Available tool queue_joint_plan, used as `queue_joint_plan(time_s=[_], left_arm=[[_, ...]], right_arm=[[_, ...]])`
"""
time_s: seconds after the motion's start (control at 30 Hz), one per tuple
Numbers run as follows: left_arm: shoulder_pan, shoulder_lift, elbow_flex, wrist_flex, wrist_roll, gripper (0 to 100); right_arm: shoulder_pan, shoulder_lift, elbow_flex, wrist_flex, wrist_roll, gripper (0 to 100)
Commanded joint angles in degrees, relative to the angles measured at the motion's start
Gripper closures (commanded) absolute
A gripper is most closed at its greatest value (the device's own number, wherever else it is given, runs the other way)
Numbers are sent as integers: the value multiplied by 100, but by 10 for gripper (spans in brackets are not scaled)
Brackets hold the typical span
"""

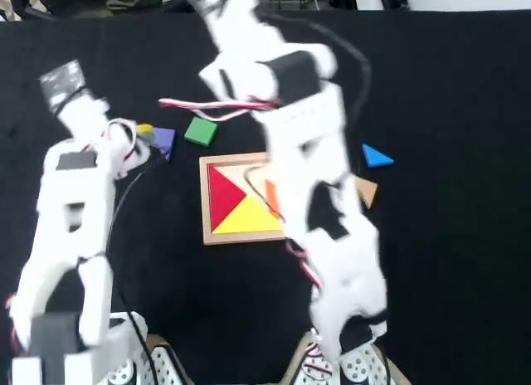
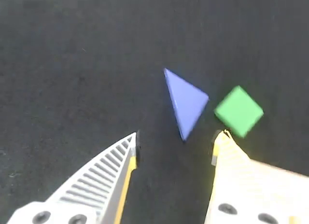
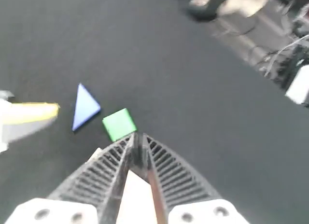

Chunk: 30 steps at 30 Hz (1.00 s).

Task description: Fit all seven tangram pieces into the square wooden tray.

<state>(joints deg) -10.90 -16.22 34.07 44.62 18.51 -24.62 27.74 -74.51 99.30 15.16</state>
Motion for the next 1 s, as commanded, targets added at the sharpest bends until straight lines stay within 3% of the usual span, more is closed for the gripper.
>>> queue_joint_plan(time_s=[0.0, 0.23, 0.4, 0.57, 0.73, 0.97], left_arm=[[242, 1213, -2193, 1152, -651, 740], [154, 3411, -4910, 2040, -1213, 758], [224, 4914, -6343, 2119, -1811, 794], [224, 5846, -6993, 2127, -1811, 798], [251, 6022, -7081, 2637, -1908, 798], [488, 6022, -7029, 3622, -2857, 798]], right_arm=[[413, -1455, 1200, 185, -123, 987], [1327, -2334, 4233, -193, -316, 987], [1811, -2607, 6475, -1679, -624, 987], [1829, -2949, 8523, -3525, -677, 987], [1723, -3029, 9015, -4070, -659, 987], [1600, -3029, 9033, -4070, -651, 987]])
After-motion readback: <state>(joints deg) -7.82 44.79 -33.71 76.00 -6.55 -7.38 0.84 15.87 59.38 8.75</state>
